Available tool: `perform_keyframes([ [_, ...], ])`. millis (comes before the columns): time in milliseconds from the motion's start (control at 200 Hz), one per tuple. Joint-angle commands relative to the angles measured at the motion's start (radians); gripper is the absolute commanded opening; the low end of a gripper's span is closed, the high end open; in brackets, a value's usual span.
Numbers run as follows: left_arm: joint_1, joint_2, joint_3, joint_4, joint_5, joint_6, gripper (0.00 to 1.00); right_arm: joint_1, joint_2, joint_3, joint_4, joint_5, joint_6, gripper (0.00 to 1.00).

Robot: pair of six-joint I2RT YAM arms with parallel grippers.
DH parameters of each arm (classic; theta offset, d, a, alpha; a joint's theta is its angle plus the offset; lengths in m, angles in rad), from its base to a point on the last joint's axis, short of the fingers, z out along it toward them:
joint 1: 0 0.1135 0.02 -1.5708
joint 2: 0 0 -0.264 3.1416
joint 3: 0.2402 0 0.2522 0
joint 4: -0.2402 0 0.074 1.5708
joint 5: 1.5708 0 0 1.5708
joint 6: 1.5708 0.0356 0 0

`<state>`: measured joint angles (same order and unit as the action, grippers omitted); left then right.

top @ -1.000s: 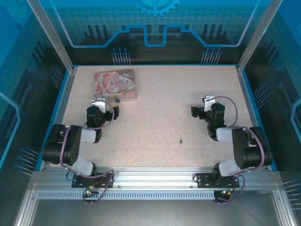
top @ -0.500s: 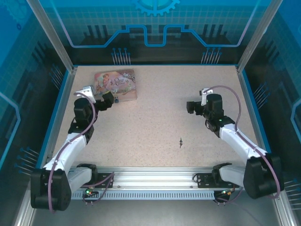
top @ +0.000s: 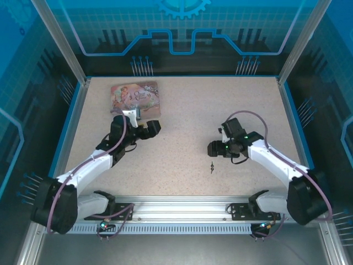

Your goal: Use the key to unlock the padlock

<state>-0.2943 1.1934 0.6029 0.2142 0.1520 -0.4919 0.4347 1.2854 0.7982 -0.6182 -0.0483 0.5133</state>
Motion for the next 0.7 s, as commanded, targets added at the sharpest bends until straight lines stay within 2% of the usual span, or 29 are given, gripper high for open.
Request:
perform_keyframes([
  [0, -0.020, 0.029, 0.053, 0.030, 0.008, -0.017, 0.99, 0.057, 0.090, 0.053, -0.126, -0.029, 0.073, 0.64],
  [90, -0.031, 0.022, 0.050, 0.045, -0.001, -0.017, 0.99, 0.077, 0.140, 0.044, -0.120, -0.025, 0.117, 0.55],
  [400, -0.038, -0.052, 0.036, -0.001, -0.040, 0.001, 0.99, 0.121, 0.223, 0.021, -0.048, -0.010, 0.159, 0.41],
  [695, -0.038, -0.077, 0.037, -0.014, -0.040, -0.002, 0.99, 0.133, 0.284, 0.033, -0.045, 0.031, 0.148, 0.35],
])
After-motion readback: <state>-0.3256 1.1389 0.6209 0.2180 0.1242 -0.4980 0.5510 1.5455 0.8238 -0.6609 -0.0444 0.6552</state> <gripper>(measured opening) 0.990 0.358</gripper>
